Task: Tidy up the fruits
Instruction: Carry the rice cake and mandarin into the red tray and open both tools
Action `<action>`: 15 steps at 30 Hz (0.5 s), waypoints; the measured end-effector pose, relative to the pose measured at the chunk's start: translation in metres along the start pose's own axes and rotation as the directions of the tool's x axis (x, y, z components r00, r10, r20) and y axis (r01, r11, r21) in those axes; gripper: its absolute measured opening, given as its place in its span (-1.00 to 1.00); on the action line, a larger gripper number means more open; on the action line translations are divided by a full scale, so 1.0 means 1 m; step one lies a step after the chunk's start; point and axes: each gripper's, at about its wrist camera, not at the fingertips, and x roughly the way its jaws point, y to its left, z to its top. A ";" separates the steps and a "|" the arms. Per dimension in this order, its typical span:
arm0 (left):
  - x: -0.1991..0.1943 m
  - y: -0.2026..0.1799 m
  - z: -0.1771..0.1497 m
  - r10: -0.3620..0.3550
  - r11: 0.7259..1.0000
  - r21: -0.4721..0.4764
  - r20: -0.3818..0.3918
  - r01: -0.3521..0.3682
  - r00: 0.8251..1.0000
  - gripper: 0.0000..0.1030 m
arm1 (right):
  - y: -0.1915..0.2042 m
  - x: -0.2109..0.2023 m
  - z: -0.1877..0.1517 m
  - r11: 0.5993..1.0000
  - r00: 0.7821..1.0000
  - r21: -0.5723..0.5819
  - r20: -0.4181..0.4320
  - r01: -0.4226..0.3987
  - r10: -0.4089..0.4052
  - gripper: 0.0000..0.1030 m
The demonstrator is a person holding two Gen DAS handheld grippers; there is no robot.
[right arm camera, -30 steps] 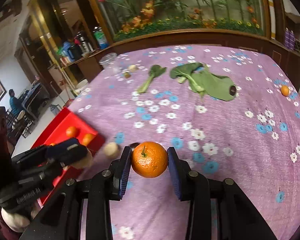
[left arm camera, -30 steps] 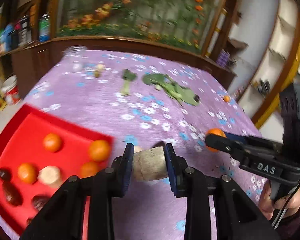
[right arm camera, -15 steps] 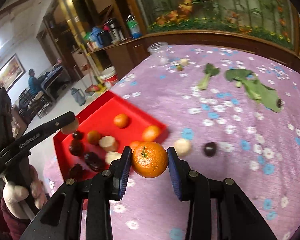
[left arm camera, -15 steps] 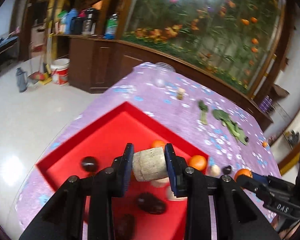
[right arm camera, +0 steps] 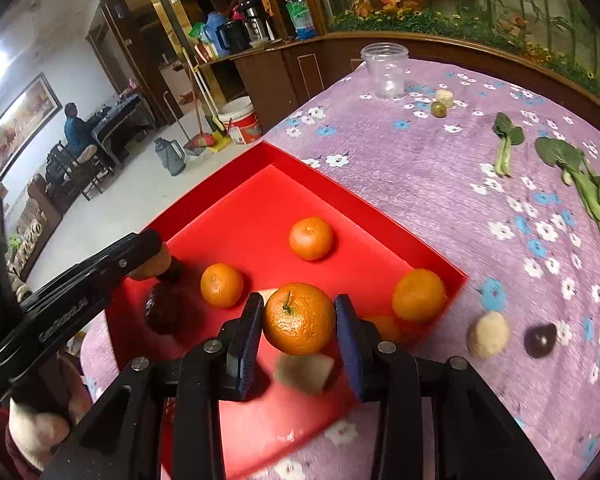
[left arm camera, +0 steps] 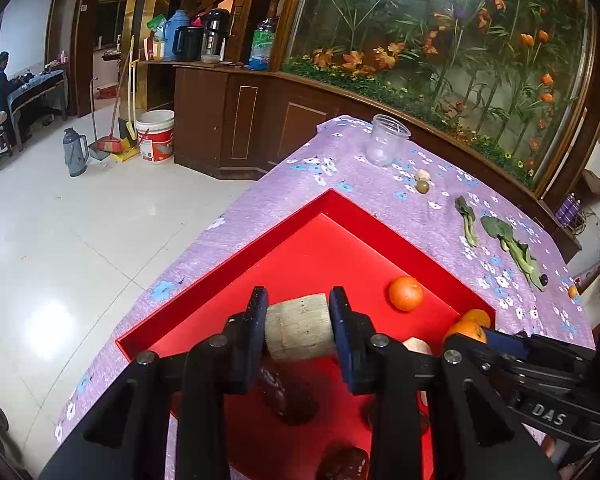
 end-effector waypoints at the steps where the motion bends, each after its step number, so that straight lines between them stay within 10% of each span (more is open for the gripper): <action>1: 0.001 0.001 0.000 0.003 1.000 0.001 0.000 -0.003 1.000 -0.41 | 0.000 0.004 0.002 1.000 1.000 0.000 -0.002 0.005 -0.005 -0.22; 11: 0.000 -0.005 0.001 0.045 0.998 0.038 0.019 -0.046 0.999 -0.38 | -0.006 0.026 0.014 0.999 1.000 0.020 -0.015 0.026 -0.025 -0.20; 15: -0.006 -0.011 0.001 0.054 0.997 0.059 0.035 -0.056 0.998 -0.05 | -0.005 0.026 0.014 0.999 1.000 0.028 -0.010 0.017 -0.017 -0.20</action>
